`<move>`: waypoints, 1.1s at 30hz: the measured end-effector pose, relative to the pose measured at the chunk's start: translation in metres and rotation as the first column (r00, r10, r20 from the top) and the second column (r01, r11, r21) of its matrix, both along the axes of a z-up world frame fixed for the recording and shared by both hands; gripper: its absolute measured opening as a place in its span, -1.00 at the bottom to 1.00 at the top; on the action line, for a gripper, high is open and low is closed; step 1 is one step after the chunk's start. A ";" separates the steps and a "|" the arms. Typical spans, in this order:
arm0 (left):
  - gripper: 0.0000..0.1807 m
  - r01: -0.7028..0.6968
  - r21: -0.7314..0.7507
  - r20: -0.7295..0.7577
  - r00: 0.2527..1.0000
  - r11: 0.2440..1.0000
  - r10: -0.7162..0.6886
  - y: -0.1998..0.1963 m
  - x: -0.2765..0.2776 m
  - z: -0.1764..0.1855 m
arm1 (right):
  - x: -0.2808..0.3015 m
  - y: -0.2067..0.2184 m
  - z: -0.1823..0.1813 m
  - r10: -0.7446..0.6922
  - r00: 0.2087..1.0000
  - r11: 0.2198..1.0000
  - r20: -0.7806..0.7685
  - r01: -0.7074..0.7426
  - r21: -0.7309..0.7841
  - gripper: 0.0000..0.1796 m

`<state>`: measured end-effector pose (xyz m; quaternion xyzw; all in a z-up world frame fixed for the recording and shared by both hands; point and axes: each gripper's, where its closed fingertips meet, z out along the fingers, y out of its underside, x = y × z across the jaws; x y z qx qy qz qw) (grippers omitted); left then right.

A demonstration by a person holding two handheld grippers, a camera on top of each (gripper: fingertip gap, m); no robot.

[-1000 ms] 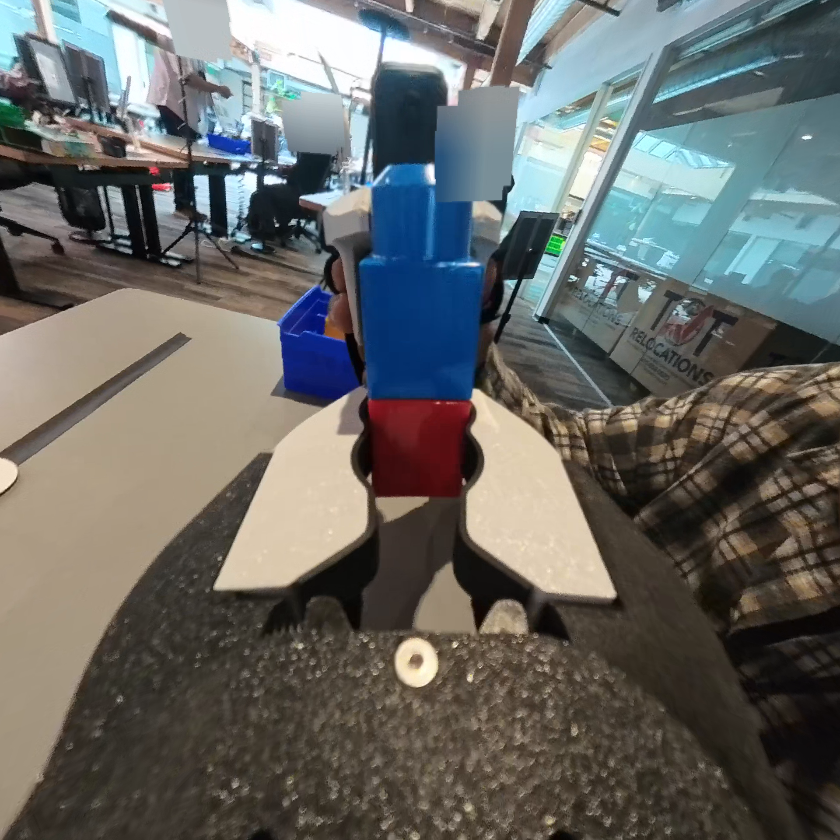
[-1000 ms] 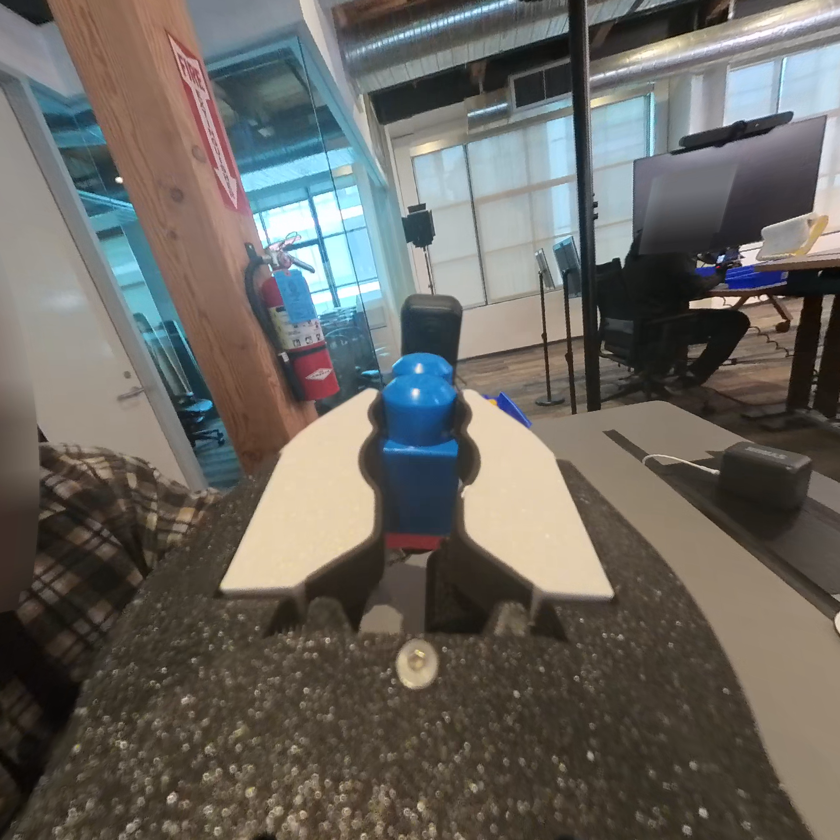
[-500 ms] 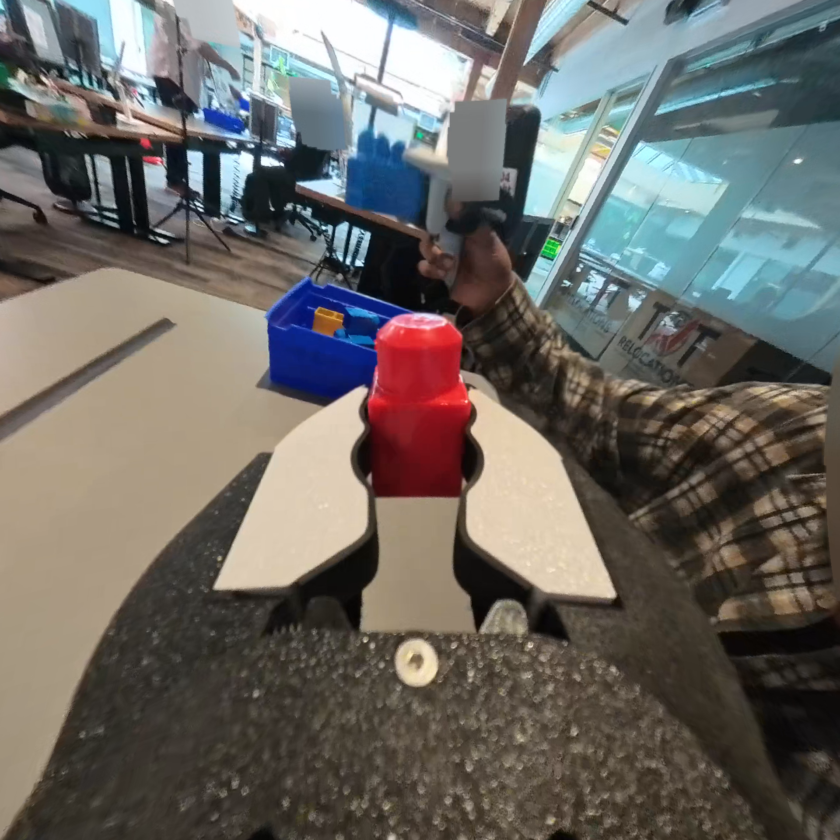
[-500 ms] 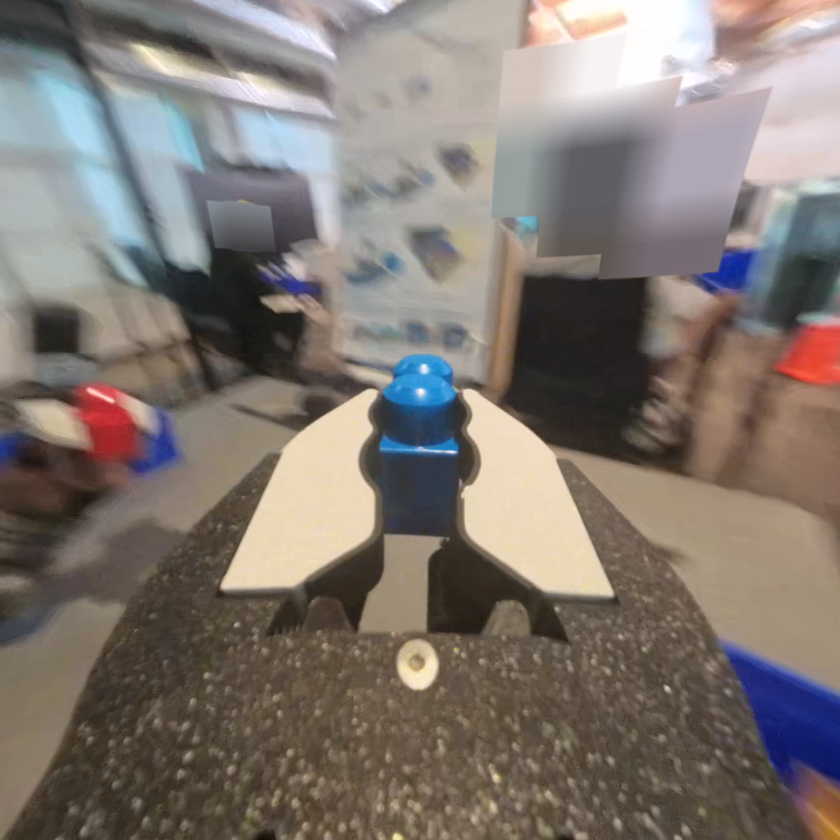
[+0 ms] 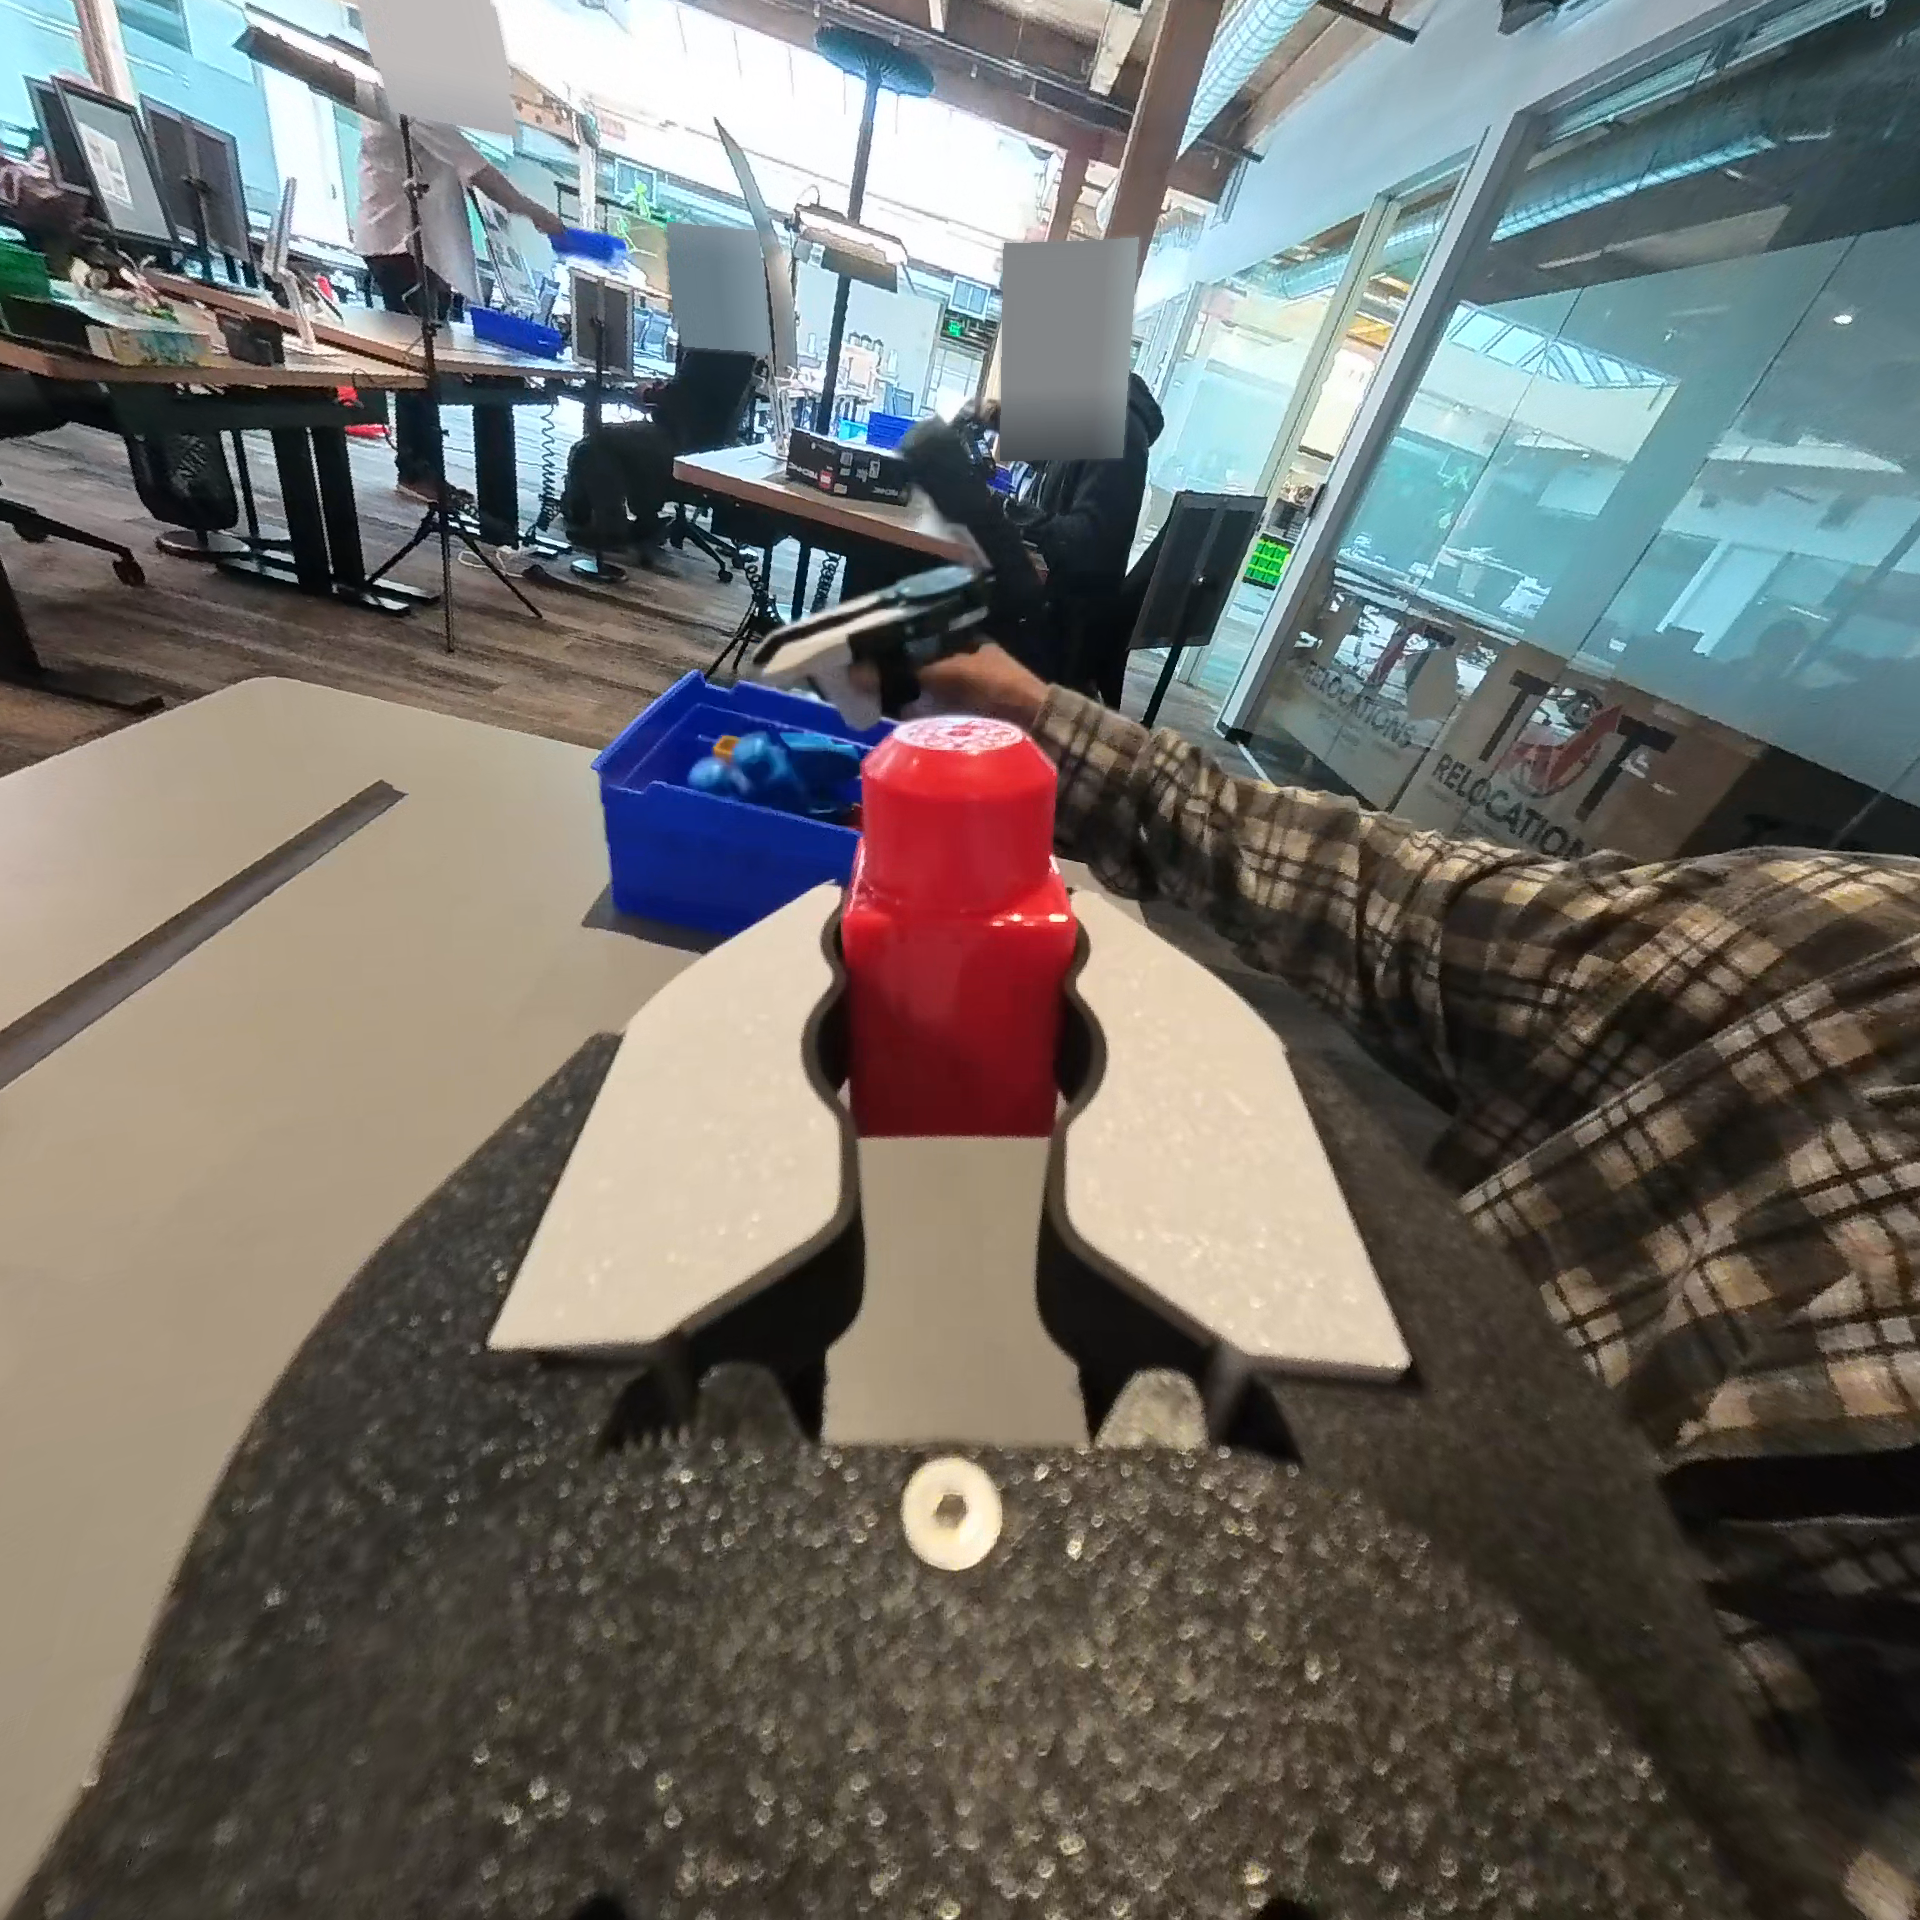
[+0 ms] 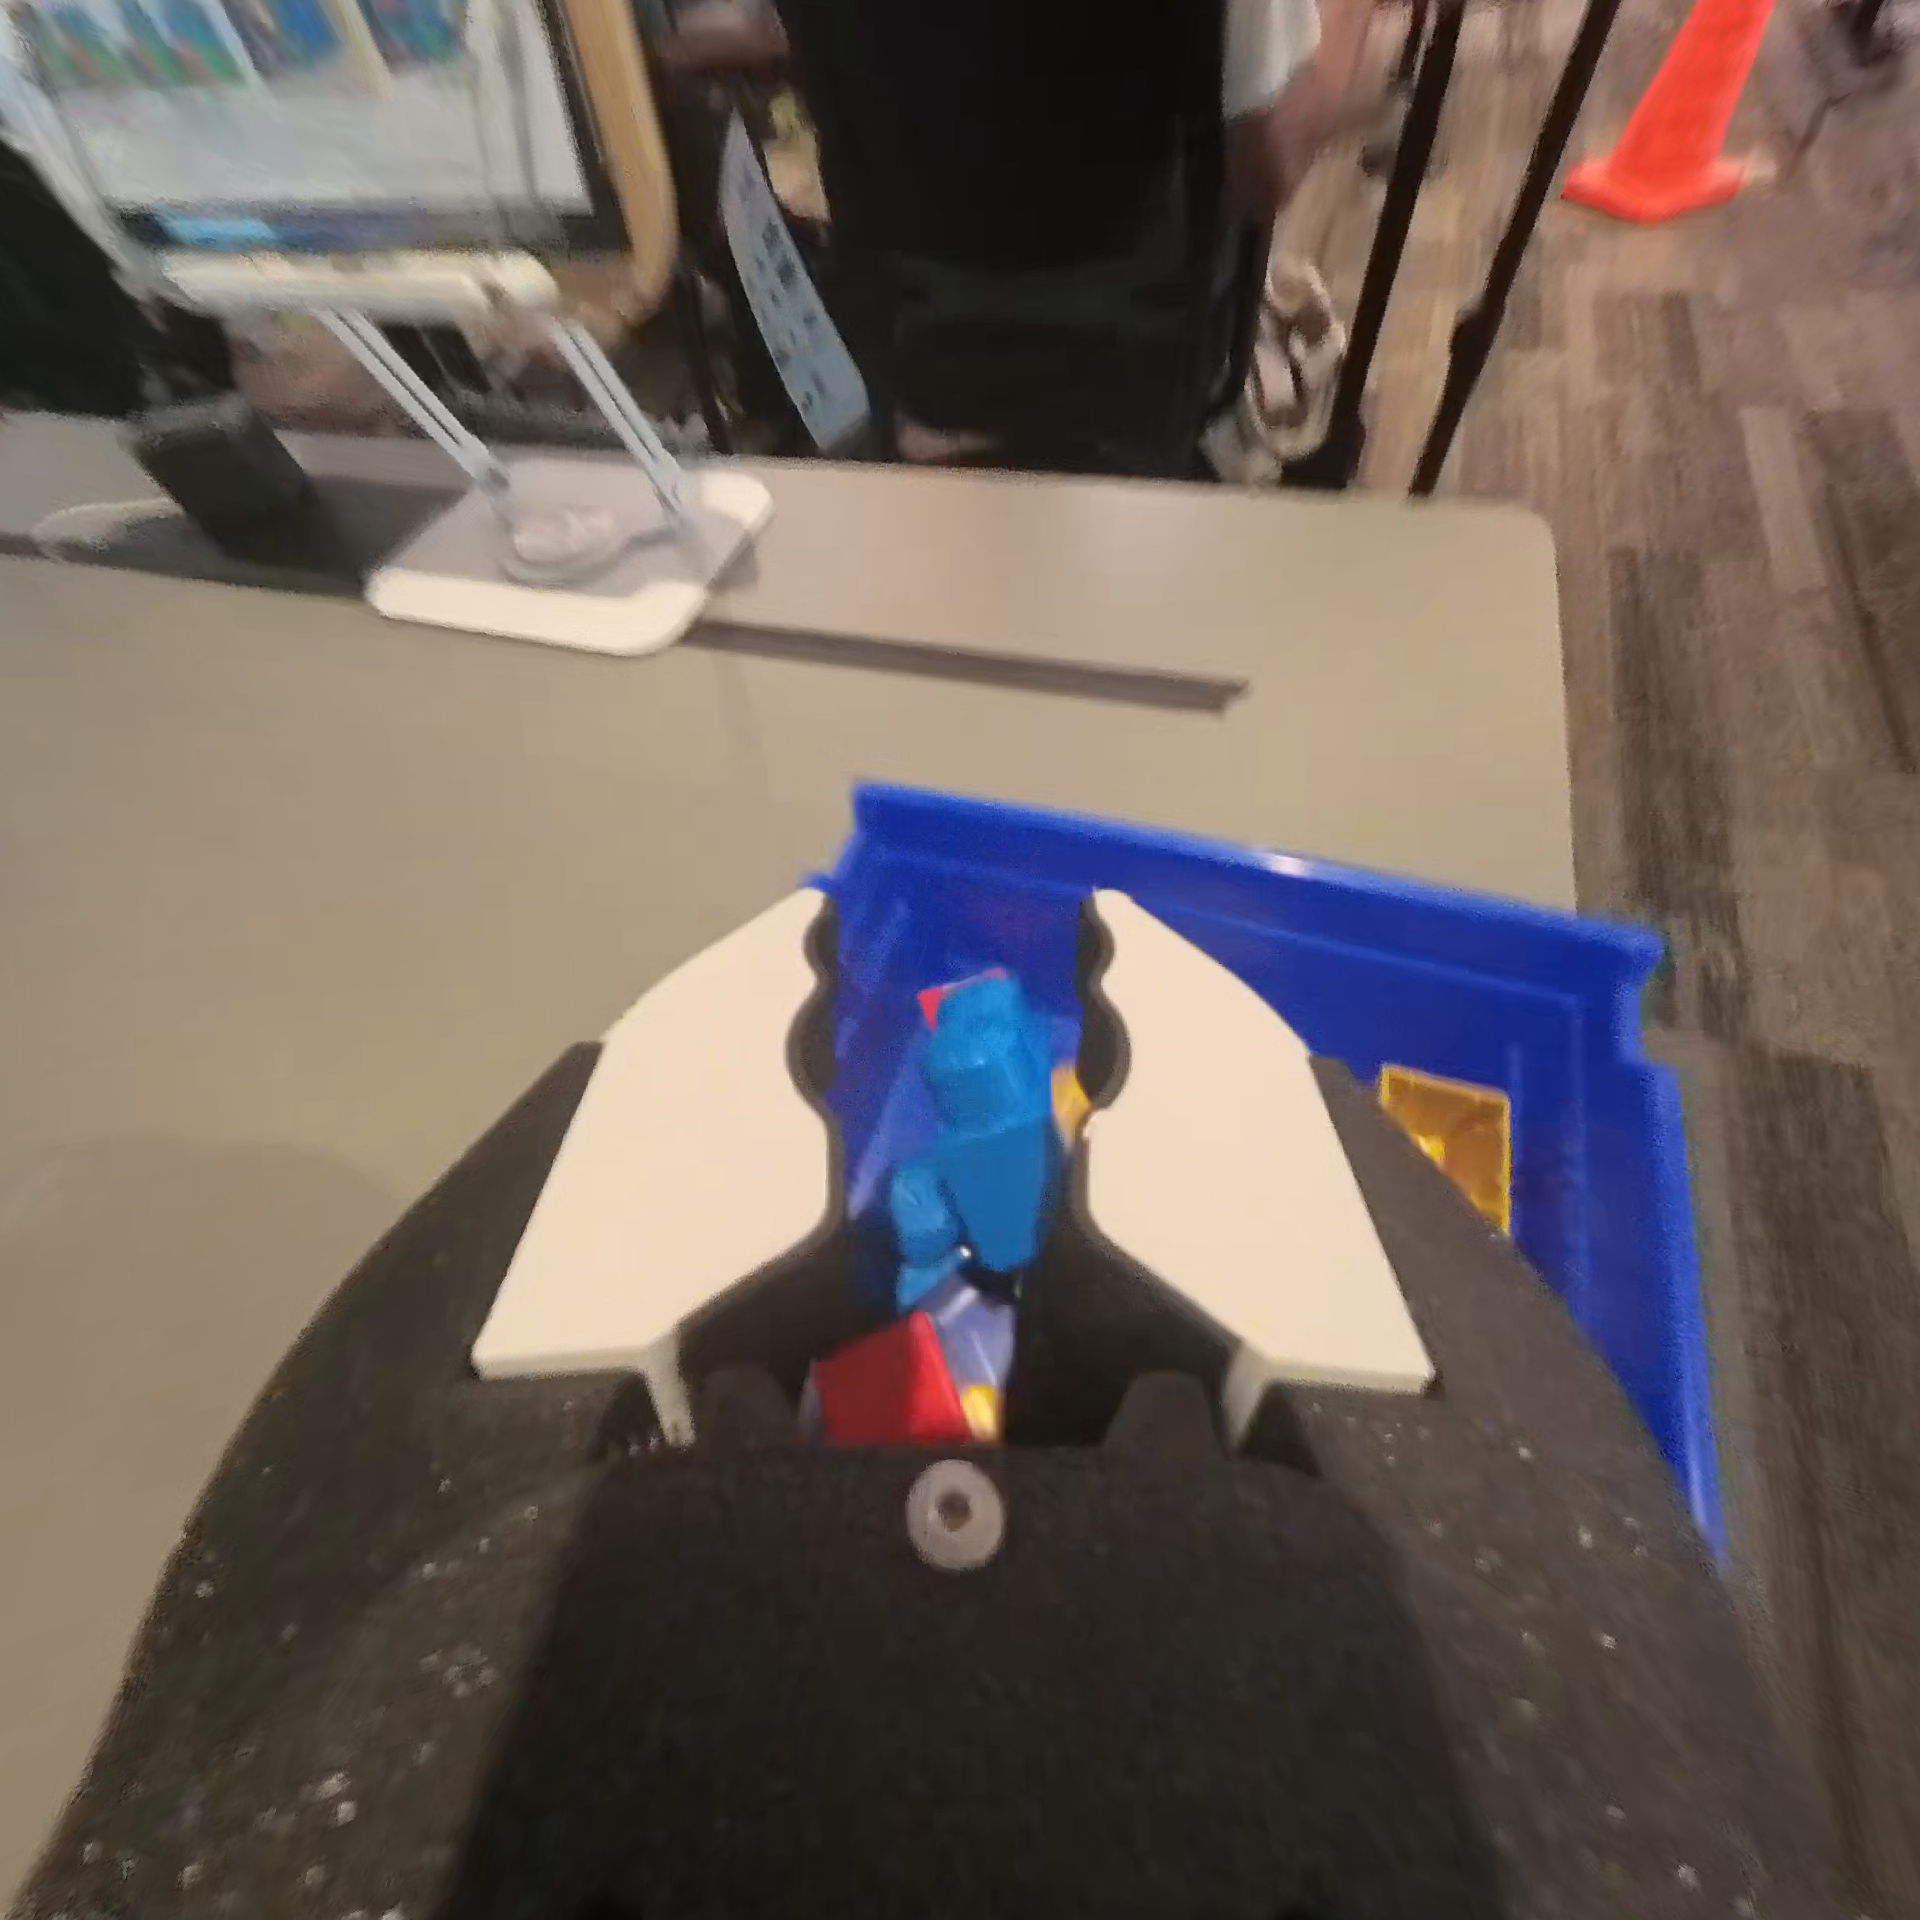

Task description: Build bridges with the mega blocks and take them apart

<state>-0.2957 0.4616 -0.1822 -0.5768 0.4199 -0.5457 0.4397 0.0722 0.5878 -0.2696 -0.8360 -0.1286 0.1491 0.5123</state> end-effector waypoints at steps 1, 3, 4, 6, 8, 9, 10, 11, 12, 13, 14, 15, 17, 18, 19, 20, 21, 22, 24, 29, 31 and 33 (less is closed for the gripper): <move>-0.60 -0.002 -0.002 0.000 1.000 1.000 0.002 0.001 -0.001 -0.001 | -0.009 -0.002 0.015 0.027 0.999 0.998 -0.026 -0.026 0.049 -0.51; -0.60 -0.003 -0.010 0.003 1.000 1.000 0.004 0.004 -0.001 -0.002 | -0.044 -0.012 0.046 0.143 0.984 0.981 -0.102 -0.128 0.143 -0.48; -0.60 0.000 -0.016 0.005 1.000 1.000 0.000 0.006 -0.001 -0.003 | -0.067 -0.021 0.061 0.221 0.965 0.963 -0.141 -0.193 0.187 -0.45; -0.60 0.010 -0.024 0.012 1.000 1.000 -0.010 0.007 0.002 -0.004 | -0.124 -0.042 0.087 0.404 0.894 0.894 -0.194 -0.340 0.291 -0.38; -0.60 0.019 -0.024 0.008 1.000 1.000 -0.019 0.006 0.005 -0.006 | -0.182 -0.066 0.108 0.576 0.787 0.795 -0.223 -0.475 0.378 -0.33; -0.60 0.019 -0.019 0.002 1.000 1.000 -0.019 0.005 0.007 -0.008 | -0.210 -0.078 0.116 0.652 0.719 0.738 -0.239 -0.531 0.417 -0.30; -0.60 0.021 -0.015 -0.006 1.000 1.000 -0.021 0.004 0.008 -0.010 | -0.236 -0.089 0.124 0.715 0.651 0.683 -0.254 -0.576 0.448 -0.30; -0.60 0.024 -0.013 -0.011 1.000 1.000 -0.024 0.003 0.010 -0.011 | -0.260 -0.098 0.129 0.765 0.588 0.634 -0.264 -0.613 0.472 -0.31; -0.60 0.027 -0.012 -0.015 1.000 1.000 -0.027 0.002 0.011 -0.012 | -0.282 -0.106 0.132 0.801 0.535 0.592 -0.268 -0.642 0.487 -0.32; -0.60 0.027 -0.009 -0.018 0.999 1.000 -0.028 0.002 0.011 -0.013 | -0.302 -0.112 0.133 0.828 0.492 0.557 -0.269 -0.668 0.494 -0.32; -0.60 0.026 -0.007 -0.021 0.999 1.000 -0.027 0.001 0.012 -0.013 | -0.320 -0.116 0.133 0.850 0.456 0.525 -0.264 -0.692 0.496 -0.34; -0.60 0.027 -0.005 -0.022 0.999 1.000 -0.027 0.001 0.012 -0.013 | -0.335 -0.118 0.131 0.864 0.434 0.503 -0.256 -0.710 0.493 -0.35; -0.60 0.030 -0.004 -0.020 0.999 1.000 -0.030 0.001 0.012 -0.013 | -0.358 -0.120 0.124 0.882 0.407 0.471 -0.238 -0.746 0.471 -0.37; -0.60 0.031 -0.005 -0.018 0.999 1.000 -0.031 0.002 0.012 -0.013 | -0.366 -0.121 0.121 0.888 0.396 0.460 -0.234 -0.755 0.466 -0.37; -0.60 0.033 -0.006 -0.017 0.999 0.999 -0.033 0.002 0.012 -0.012 | -0.372 -0.121 0.120 0.892 0.389 0.453 -0.232 -0.761 0.464 -0.39; -0.60 0.035 -0.007 -0.015 0.999 0.999 -0.035 0.002 0.011 -0.012 | -0.376 -0.121 0.118 0.894 0.387 0.449 -0.228 -0.767 0.458 -0.40; -0.60 0.037 -0.008 -0.012 0.999 0.999 -0.037 0.002 0.011 -0.012 | -0.379 -0.120 0.116 0.893 0.392 0.450 -0.220 -0.770 0.454 -0.42; -0.60 0.040 -0.011 -0.010 0.999 0.999 -0.040 0.002 0.011 -0.012 | -0.382 -0.118 0.115 0.894 0.394 0.448 -0.214 -0.770 0.453 -0.44; -0.60 0.041 -0.009 -0.013 0.999 0.999 -0.041 0.002 0.011 -0.012 | -0.385 -0.117 0.114 0.896 0.386 0.444 -0.219 -0.777 0.446 -0.47; -0.60 0.043 0.003 -0.006 0.999 0.999 -0.043 -0.001 0.011 -0.009 | -0.393 -0.117 0.108 0.901 0.362 0.431 -0.238 -0.805 0.408 -0.54; -0.60 0.041 0.007 -0.002 0.999 0.999 -0.041 -0.001 0.012 -0.008 | -0.395 -0.120 0.107 0.908 0.331 0.413 -0.257 -0.815 0.406 -0.68; -0.60 0.057 0.020 0.013 0.998 0.998 -0.057 -0.003 0.013 -0.007 | -0.395 -0.122 0.108 0.910 0.330 0.409 -0.252 -0.819 0.403 -0.68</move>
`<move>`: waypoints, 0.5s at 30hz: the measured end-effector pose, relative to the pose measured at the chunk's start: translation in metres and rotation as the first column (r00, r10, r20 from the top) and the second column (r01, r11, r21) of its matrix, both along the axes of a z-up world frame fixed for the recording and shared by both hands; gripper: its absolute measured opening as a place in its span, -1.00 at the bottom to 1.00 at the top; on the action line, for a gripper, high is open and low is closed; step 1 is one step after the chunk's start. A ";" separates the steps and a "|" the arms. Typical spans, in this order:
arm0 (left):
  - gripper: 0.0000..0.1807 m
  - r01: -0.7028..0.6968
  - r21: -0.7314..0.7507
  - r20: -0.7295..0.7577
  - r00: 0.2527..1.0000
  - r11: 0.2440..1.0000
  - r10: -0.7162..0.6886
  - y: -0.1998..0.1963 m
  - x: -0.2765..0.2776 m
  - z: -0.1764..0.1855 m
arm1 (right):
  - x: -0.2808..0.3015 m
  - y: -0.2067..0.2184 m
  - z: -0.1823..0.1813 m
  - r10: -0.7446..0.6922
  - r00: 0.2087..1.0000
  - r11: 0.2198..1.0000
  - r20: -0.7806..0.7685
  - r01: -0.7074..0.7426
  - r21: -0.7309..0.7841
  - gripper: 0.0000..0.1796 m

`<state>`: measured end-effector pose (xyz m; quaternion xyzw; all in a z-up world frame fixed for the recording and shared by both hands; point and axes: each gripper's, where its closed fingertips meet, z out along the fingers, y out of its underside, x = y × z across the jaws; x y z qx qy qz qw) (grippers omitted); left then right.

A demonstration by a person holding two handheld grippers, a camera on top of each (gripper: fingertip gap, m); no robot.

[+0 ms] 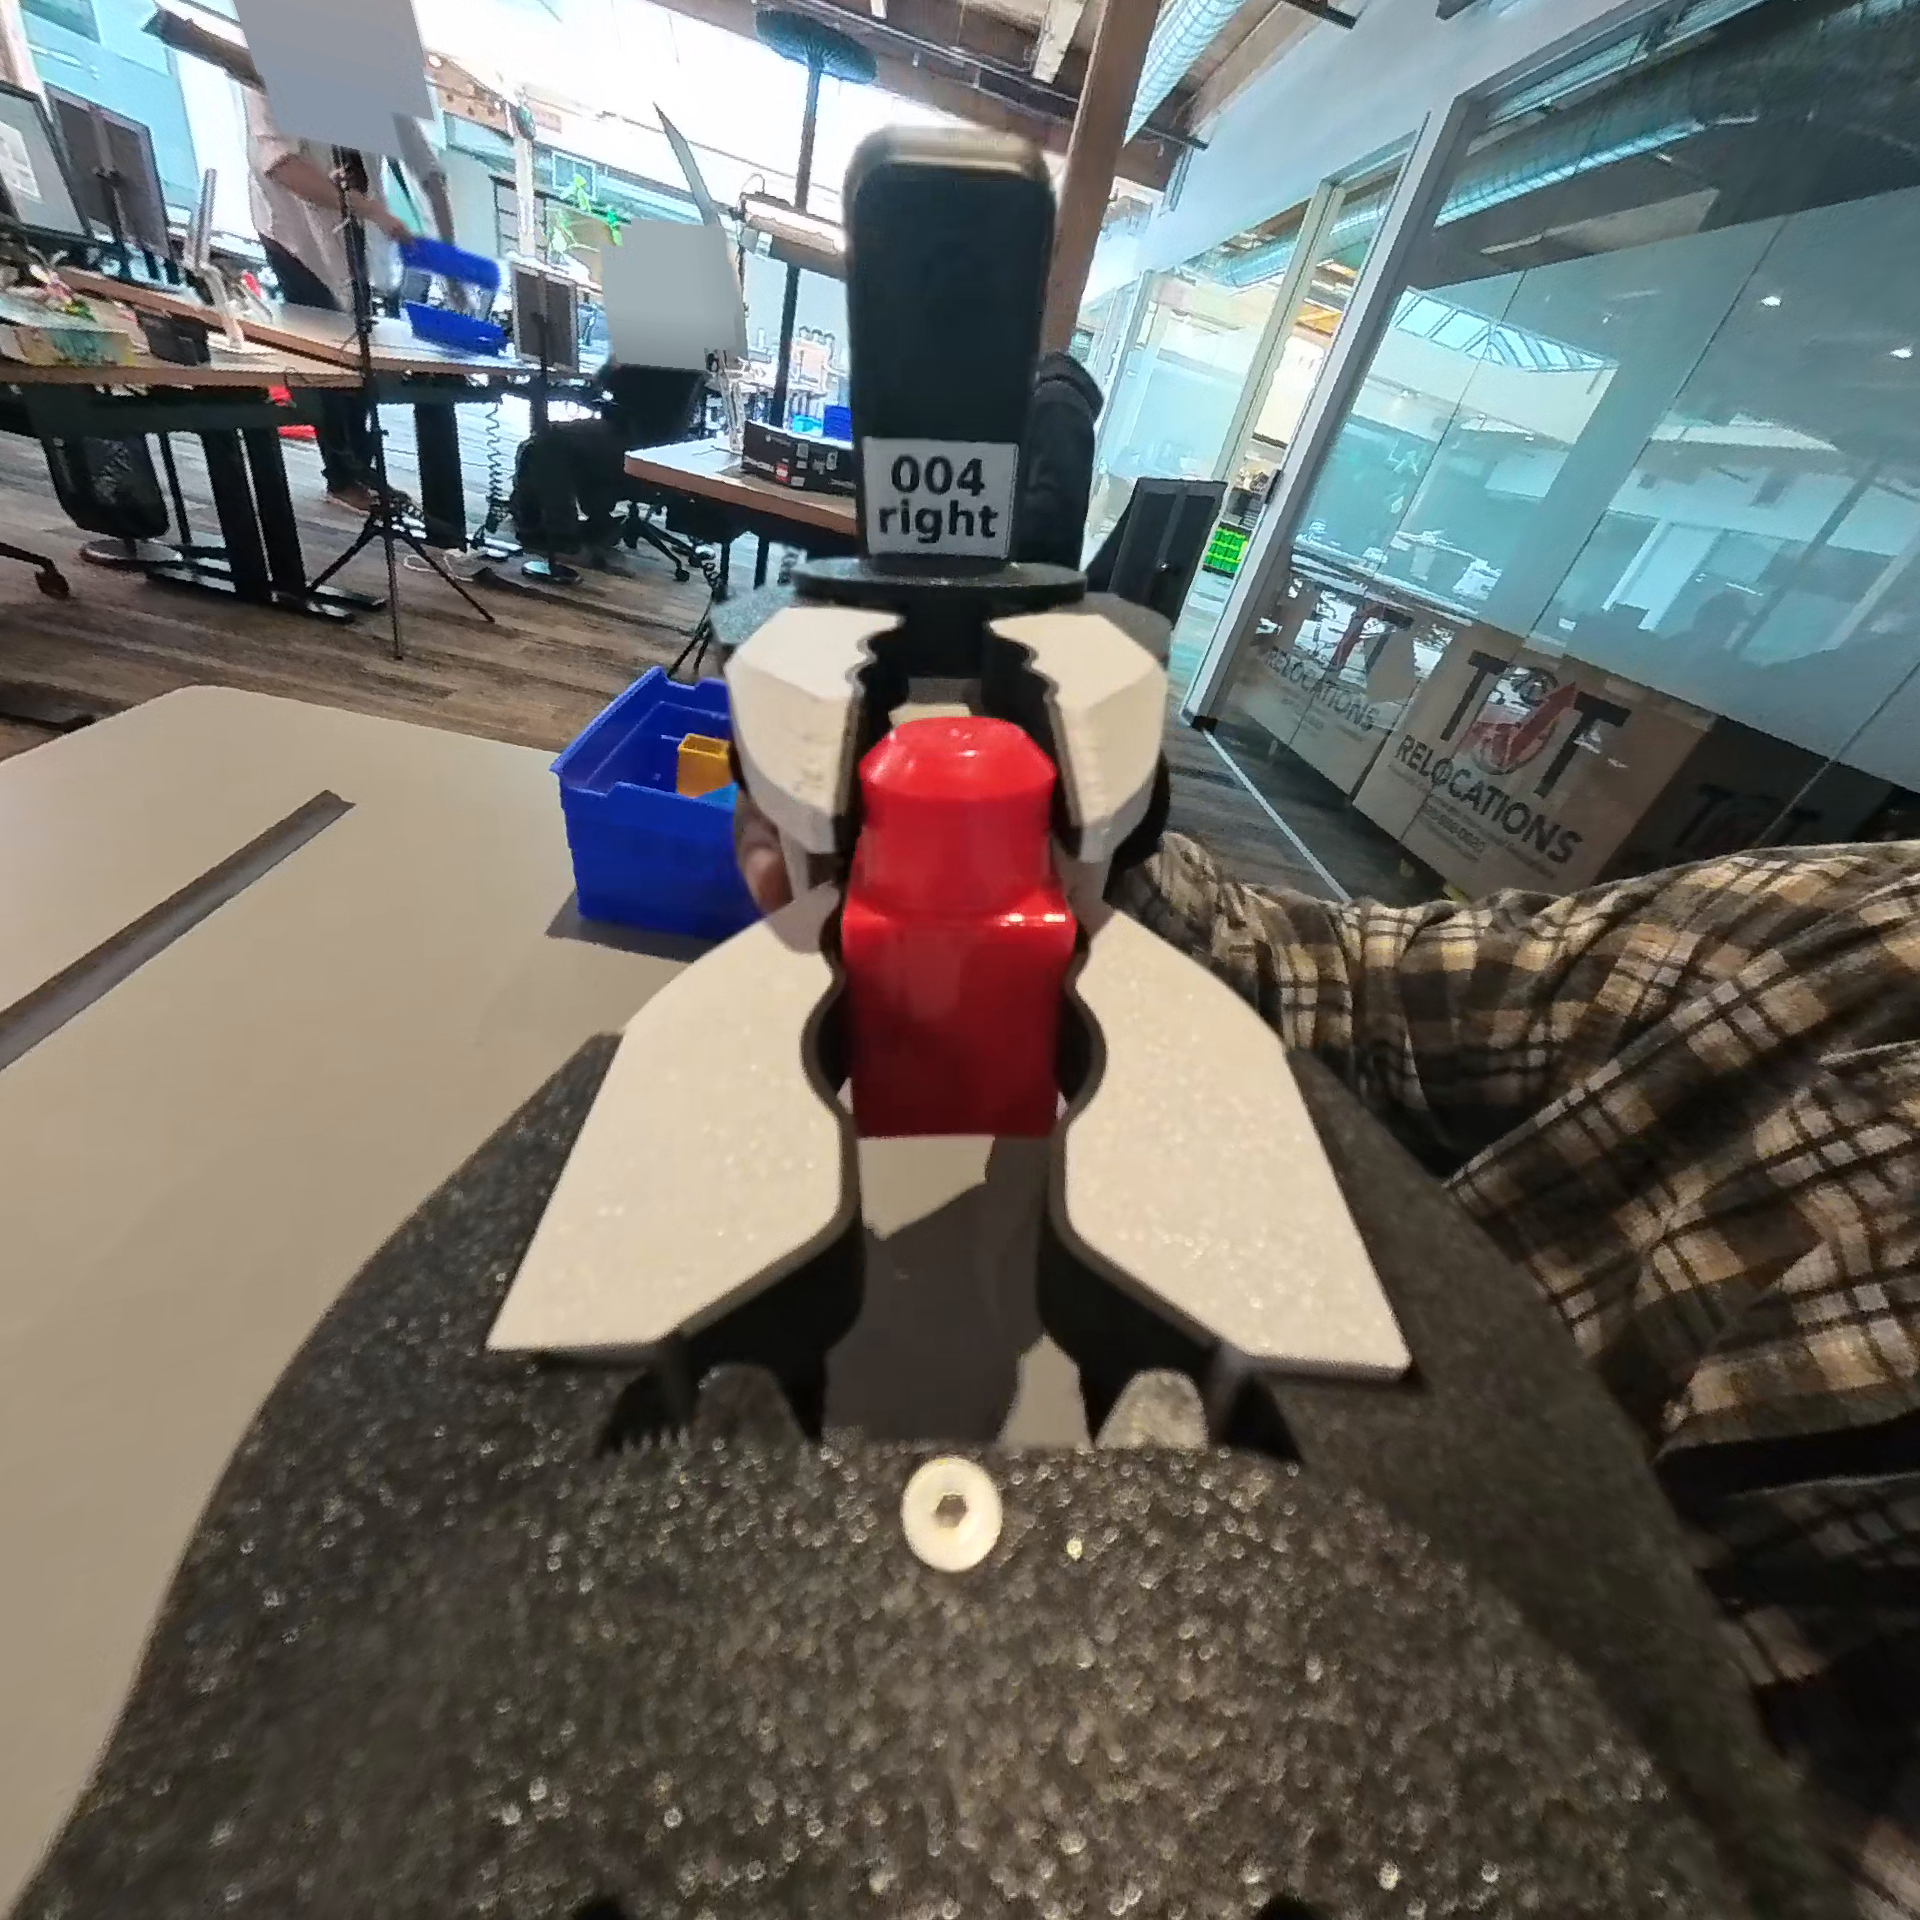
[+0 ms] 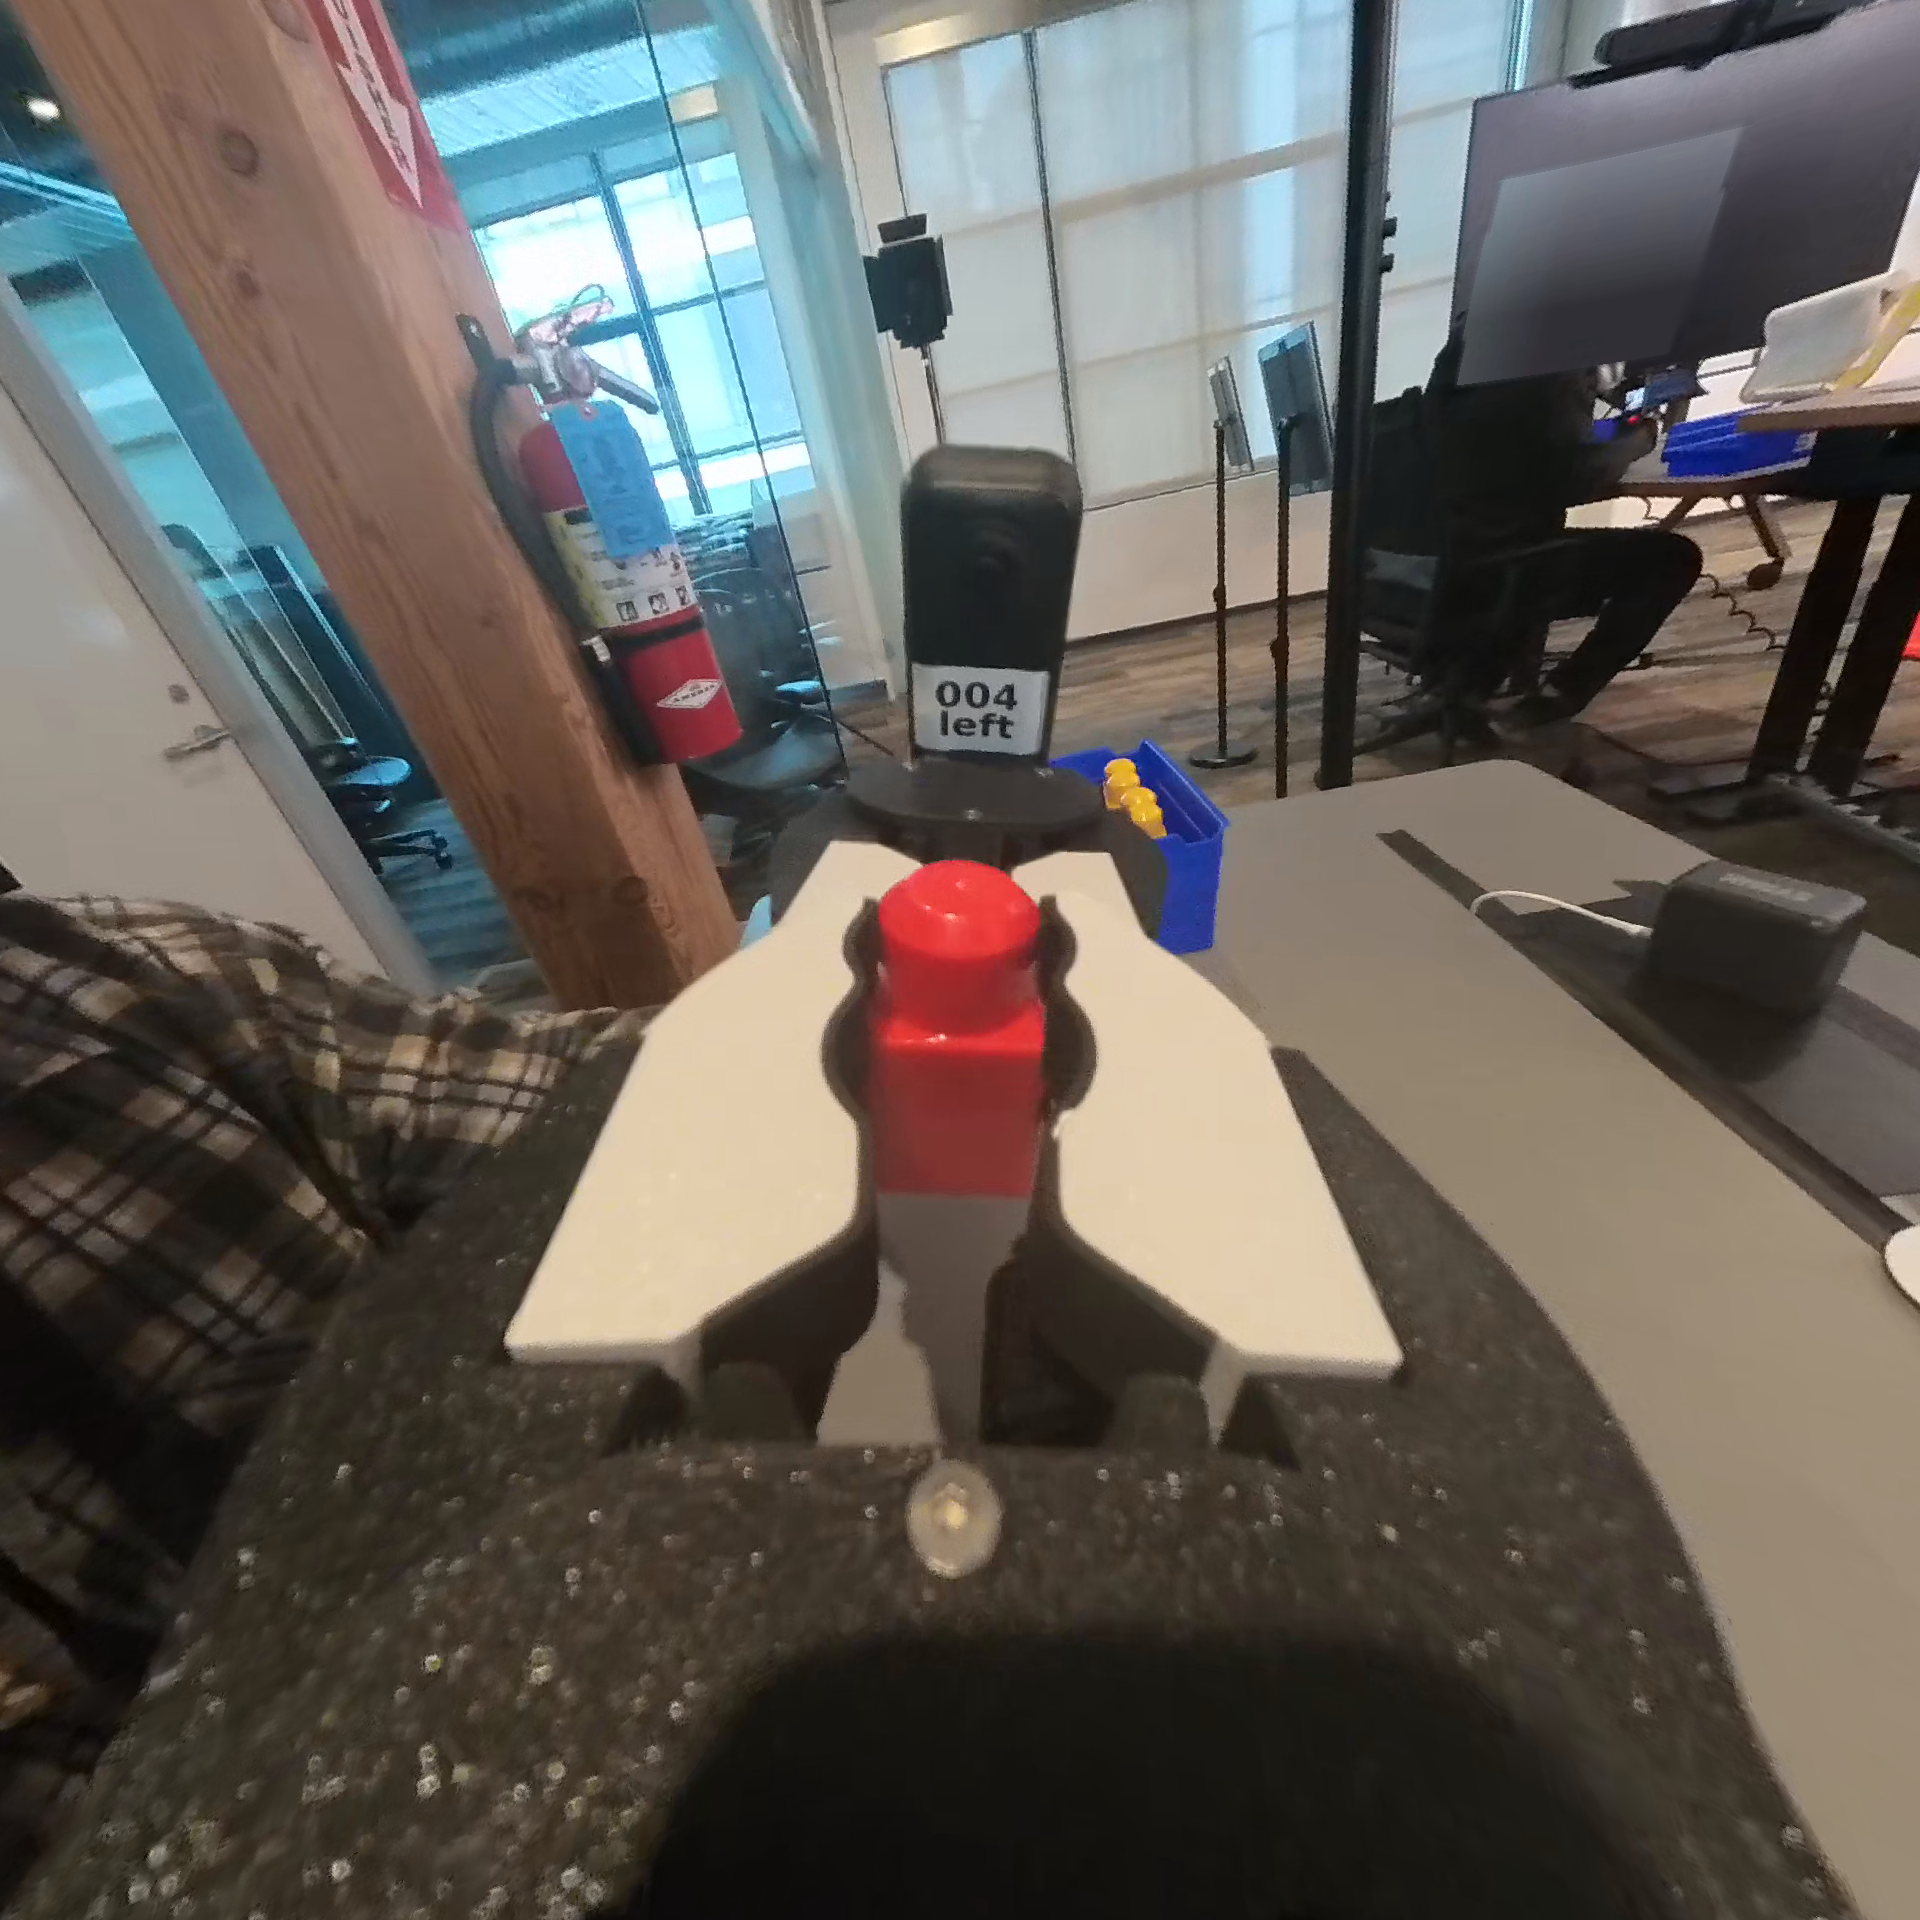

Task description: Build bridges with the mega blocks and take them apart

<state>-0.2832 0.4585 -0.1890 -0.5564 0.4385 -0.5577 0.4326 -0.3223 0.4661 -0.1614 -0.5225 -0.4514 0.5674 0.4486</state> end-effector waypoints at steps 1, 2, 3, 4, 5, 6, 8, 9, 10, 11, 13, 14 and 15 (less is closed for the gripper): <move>-0.58 0.019 0.008 0.013 1.000 1.000 -0.019 -0.003 0.001 0.002 | 0.002 -0.001 0.003 -0.004 1.000 1.000 -0.008 0.005 0.004 -0.68; -0.45 0.034 0.005 0.015 0.999 0.999 -0.034 -0.006 0.003 0.002 | 0.008 -0.001 0.009 -0.016 0.999 1.000 -0.034 0.016 0.003 -0.68; -0.18 0.036 -0.006 -0.001 0.999 0.999 -0.036 -0.007 0.006 0.001 | 0.017 -0.001 0.017 -0.031 0.998 1.000 -0.060 0.031 -0.002 -0.68; 0.05 0.035 -0.009 -0.025 0.999 0.999 -0.036 -0.007 0.009 -0.002 | 0.030 0.002 0.025 -0.070 0.995 0.998 -0.072 0.070 0.003 -0.68; 0.13 0.032 0.001 -0.045 0.998 0.999 -0.032 -0.009 0.011 -0.005 | 0.046 0.007 0.030 -0.133 0.989 0.991 -0.061 0.135 0.027 -0.68; 0.14 0.025 0.018 -0.053 0.998 1.000 -0.024 -0.009 0.011 -0.005 | 0.067 0.015 0.032 -0.216 0.976 0.974 -0.030 0.218 0.062 -0.68; 0.16 0.026 0.032 -0.052 0.998 0.999 -0.024 -0.012 0.011 -0.002 | 0.121 0.027 0.035 -0.382 0.923 0.920 0.040 0.375 0.116 -0.68; 0.16 0.032 0.031 -0.050 0.998 0.999 -0.031 -0.014 0.011 0.000 | 0.153 0.032 0.033 -0.467 0.881 0.881 0.078 0.455 0.134 -0.68; 0.16 0.035 0.032 -0.046 0.998 0.999 -0.033 -0.014 0.010 0.002 | 0.187 0.036 0.030 -0.555 0.824 0.829 0.113 0.537 0.157 -0.68; 0.15 0.033 0.035 -0.039 0.999 0.999 -0.032 -0.014 0.008 0.005 | 0.223 0.038 0.024 -0.635 0.757 0.771 0.154 0.611 0.179 -0.68; 0.12 0.032 0.034 -0.022 0.999 0.999 -0.031 -0.015 0.005 0.009 | 0.294 0.036 0.003 -0.763 0.597 0.644 0.246 0.731 0.225 -0.68; 0.11 0.032 0.032 -0.016 0.999 0.999 -0.032 -0.015 0.004 0.011 | 0.327 0.032 -0.010 -0.803 0.523 0.587 0.284 0.777 0.229 -0.68; 0.09 0.030 0.032 -0.012 0.999 0.999 -0.029 -0.015 0.002 0.012 | 0.356 0.026 -0.026 -0.827 0.457 0.538 0.328 0.812 0.225 -0.68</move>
